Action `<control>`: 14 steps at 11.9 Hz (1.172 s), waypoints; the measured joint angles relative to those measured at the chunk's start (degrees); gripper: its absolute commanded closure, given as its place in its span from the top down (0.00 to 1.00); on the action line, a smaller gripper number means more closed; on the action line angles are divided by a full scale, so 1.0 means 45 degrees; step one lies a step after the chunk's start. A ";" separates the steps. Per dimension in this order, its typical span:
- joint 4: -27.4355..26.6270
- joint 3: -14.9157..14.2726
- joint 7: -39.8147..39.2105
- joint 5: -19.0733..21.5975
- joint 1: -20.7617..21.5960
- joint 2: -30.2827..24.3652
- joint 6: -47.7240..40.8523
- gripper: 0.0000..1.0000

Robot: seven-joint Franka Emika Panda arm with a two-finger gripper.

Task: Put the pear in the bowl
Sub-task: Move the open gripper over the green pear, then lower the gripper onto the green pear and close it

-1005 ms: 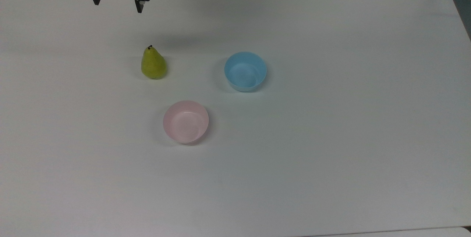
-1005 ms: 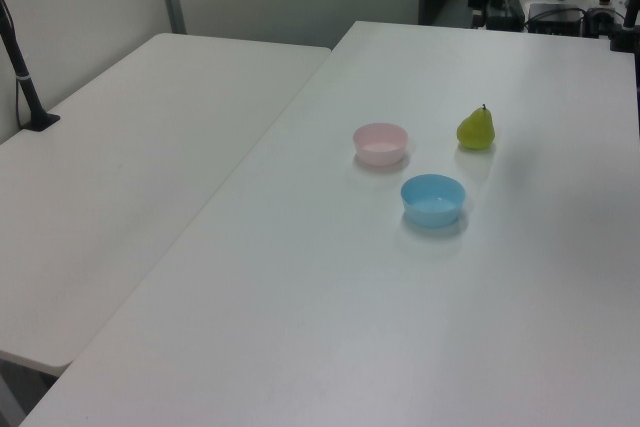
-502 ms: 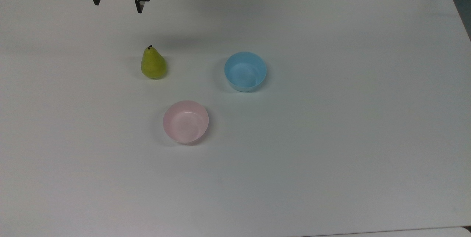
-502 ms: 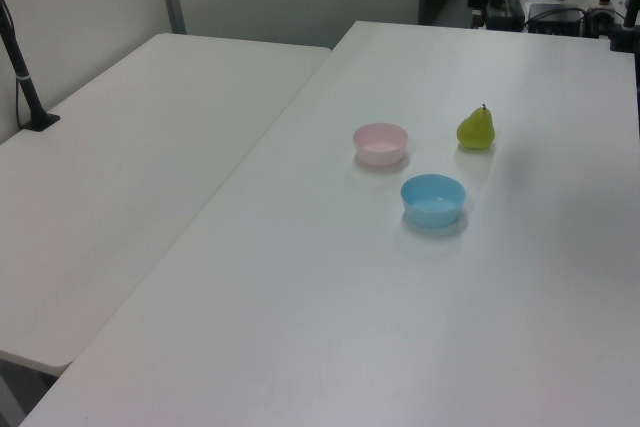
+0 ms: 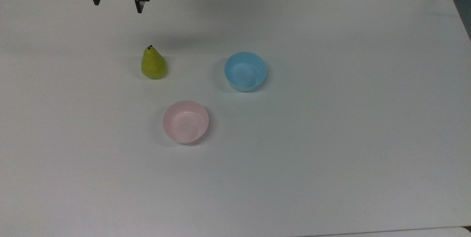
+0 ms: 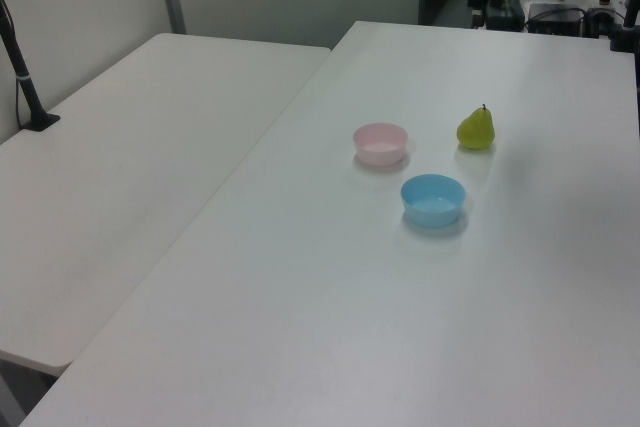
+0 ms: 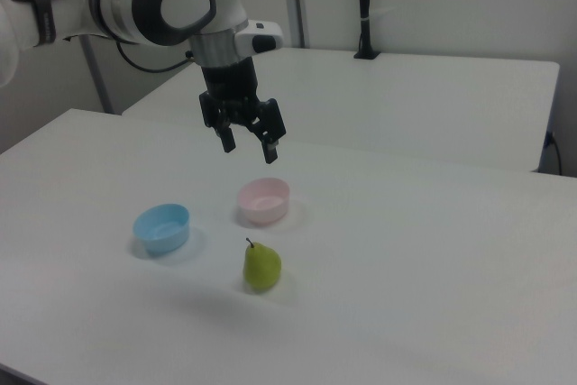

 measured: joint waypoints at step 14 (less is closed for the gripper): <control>0.0173 0.0237 -0.0573 0.0000 0.0238 0.1946 0.1509 1.00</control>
